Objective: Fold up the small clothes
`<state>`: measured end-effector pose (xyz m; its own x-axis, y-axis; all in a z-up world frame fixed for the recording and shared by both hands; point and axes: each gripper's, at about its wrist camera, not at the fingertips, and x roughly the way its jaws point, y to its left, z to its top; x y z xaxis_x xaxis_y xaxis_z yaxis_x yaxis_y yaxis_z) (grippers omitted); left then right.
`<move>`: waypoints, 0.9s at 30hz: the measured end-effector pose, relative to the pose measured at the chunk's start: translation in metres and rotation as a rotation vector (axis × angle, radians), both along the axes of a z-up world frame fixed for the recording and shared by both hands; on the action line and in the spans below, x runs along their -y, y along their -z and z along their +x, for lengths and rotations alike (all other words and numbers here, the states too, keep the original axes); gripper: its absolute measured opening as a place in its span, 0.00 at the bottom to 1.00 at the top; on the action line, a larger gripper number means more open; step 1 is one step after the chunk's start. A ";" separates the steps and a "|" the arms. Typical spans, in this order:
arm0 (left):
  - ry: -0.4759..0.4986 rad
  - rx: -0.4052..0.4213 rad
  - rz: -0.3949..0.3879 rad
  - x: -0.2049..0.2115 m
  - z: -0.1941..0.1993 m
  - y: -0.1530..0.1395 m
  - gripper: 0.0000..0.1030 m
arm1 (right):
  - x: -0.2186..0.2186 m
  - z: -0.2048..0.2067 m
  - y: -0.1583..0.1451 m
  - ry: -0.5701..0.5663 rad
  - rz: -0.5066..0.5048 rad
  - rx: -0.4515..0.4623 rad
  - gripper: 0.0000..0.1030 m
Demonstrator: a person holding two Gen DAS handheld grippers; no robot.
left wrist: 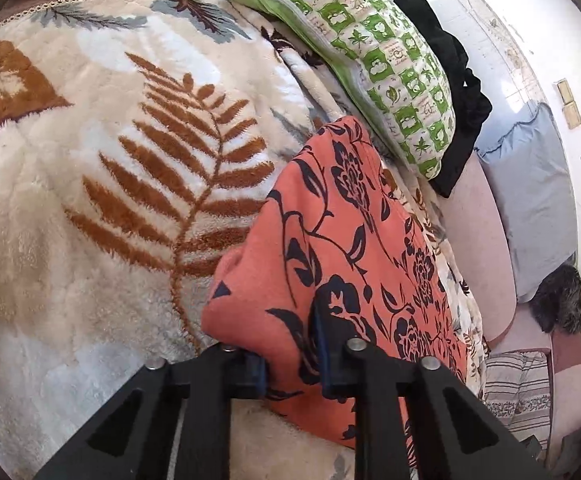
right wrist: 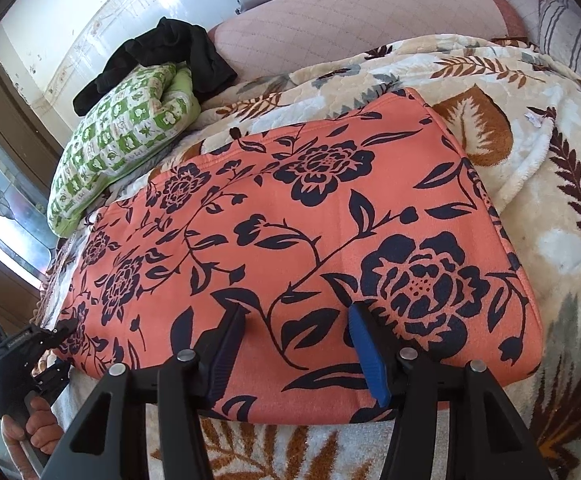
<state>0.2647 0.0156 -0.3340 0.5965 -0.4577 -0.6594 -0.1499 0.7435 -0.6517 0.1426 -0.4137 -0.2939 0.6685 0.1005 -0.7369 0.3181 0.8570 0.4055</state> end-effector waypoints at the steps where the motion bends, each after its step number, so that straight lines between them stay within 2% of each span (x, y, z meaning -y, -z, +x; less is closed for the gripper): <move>1: 0.004 0.014 0.021 0.002 -0.001 -0.003 0.14 | 0.002 -0.001 0.000 0.008 0.004 -0.002 0.42; 3: 0.020 0.043 0.074 0.008 -0.003 -0.011 0.13 | 0.011 -0.004 -0.001 0.030 0.038 0.007 0.34; 5: 0.042 0.082 0.142 0.016 -0.008 -0.024 0.12 | 0.025 -0.009 -0.003 0.065 0.101 0.035 0.33; 10: 0.103 0.176 0.223 0.043 -0.015 -0.065 0.11 | 0.067 -0.028 -0.015 0.197 0.140 0.094 0.33; 14: 0.207 0.249 0.308 0.089 -0.020 -0.103 0.10 | 0.104 -0.043 -0.016 0.301 0.217 0.113 0.33; 18: 0.319 0.311 0.378 0.147 -0.029 -0.130 0.10 | 0.131 -0.056 -0.018 0.354 0.285 0.152 0.33; 23: 0.481 0.358 0.419 0.228 -0.048 -0.138 0.10 | 0.151 -0.067 -0.023 0.369 0.333 0.210 0.33; 27: 0.650 0.323 0.458 0.299 -0.068 -0.111 0.10 | 0.166 -0.072 -0.023 0.377 0.380 0.251 0.33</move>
